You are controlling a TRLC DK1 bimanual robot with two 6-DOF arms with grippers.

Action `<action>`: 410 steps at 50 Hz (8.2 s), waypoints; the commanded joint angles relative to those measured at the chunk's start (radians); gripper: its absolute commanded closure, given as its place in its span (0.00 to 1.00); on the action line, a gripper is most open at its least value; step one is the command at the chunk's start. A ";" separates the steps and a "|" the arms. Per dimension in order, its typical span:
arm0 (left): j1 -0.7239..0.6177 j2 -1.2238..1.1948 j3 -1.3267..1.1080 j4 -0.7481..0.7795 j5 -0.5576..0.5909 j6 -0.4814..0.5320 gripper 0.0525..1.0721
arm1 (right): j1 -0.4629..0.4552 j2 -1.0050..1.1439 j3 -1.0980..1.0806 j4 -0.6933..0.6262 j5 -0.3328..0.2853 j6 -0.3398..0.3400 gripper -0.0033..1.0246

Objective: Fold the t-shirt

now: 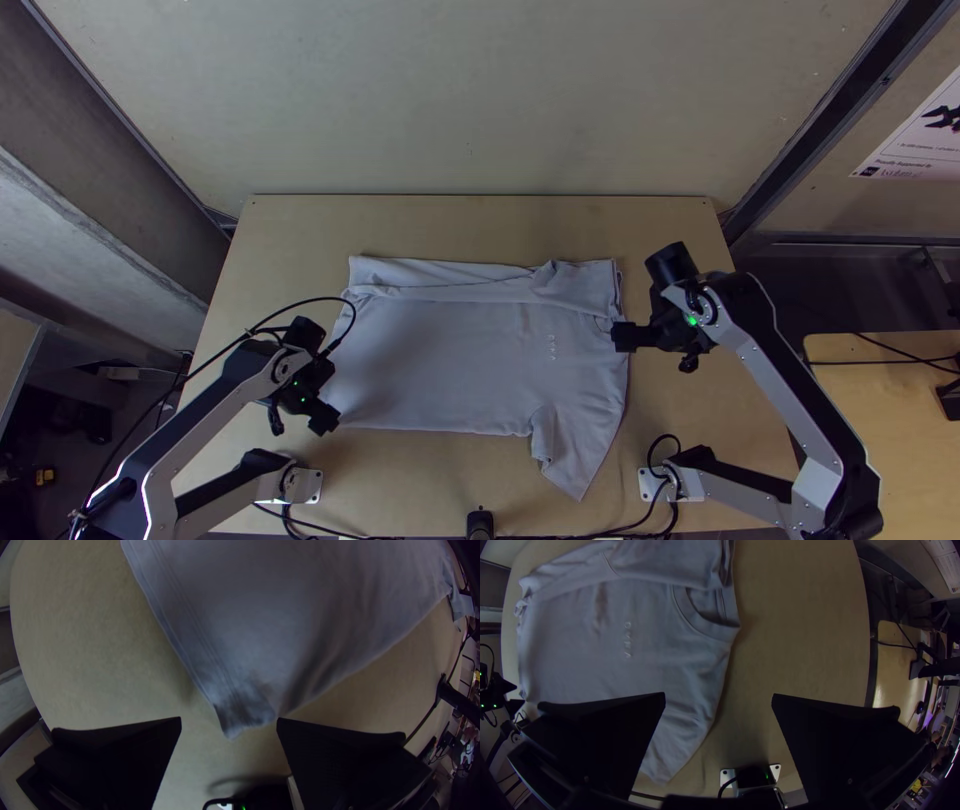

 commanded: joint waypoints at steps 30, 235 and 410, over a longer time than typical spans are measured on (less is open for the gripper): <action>-0.032 0.106 -0.039 0.119 0.009 0.053 0.98 | 0.160 0.006 -0.339 -0.059 -0.148 0.081 0.05; 0.235 0.864 1.150 0.086 0.285 -0.142 0.04 | -0.422 0.760 0.688 0.140 -0.171 -0.123 0.04; 0.608 0.662 0.860 0.254 -0.080 0.104 0.97 | -0.261 0.097 0.119 0.308 -0.184 0.073 0.04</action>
